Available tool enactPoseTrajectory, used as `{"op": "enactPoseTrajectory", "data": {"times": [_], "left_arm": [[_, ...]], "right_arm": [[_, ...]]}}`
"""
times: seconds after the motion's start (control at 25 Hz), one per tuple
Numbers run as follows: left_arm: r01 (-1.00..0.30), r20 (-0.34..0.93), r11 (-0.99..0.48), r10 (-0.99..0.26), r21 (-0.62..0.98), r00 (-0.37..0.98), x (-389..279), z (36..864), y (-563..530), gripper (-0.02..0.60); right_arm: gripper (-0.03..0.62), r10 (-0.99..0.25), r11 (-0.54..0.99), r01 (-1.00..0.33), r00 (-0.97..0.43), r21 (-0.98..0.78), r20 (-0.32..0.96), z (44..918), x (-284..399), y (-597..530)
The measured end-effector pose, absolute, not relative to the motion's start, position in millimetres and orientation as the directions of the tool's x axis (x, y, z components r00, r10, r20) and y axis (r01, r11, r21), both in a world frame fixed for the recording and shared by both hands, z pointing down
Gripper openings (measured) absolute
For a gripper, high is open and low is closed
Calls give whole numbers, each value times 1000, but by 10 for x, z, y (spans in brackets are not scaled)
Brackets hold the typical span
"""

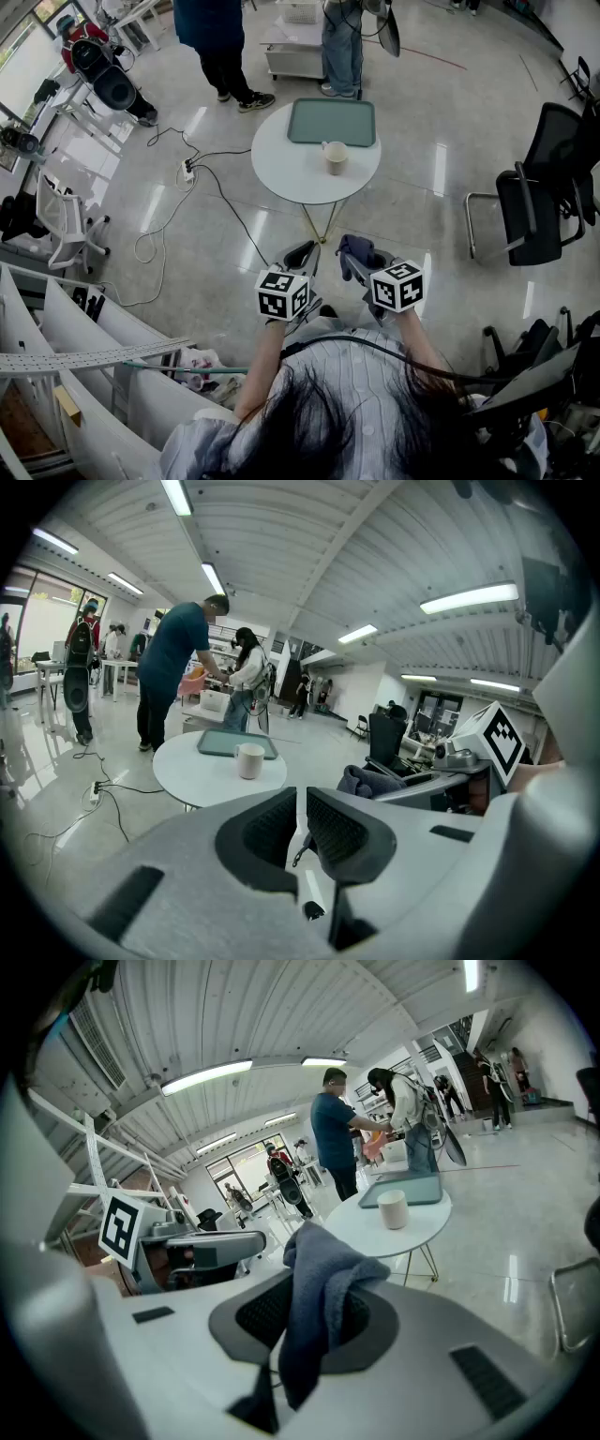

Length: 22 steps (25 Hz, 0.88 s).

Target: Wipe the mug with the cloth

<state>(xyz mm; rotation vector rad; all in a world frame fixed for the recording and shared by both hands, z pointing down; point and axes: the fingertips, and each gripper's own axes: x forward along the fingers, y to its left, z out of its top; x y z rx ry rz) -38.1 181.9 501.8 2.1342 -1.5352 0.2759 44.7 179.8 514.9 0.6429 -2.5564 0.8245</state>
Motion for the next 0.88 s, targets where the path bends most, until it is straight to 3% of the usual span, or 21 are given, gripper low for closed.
{"op": "enactPoseTrajectory", "data": {"times": [0.88], "left_arm": [[-919,478,-240,-797,312,370,-487,5348,1770,44]], "right_arm": [[80,-323,663,-557,-816,-500,479,5292,436,1693]]}}
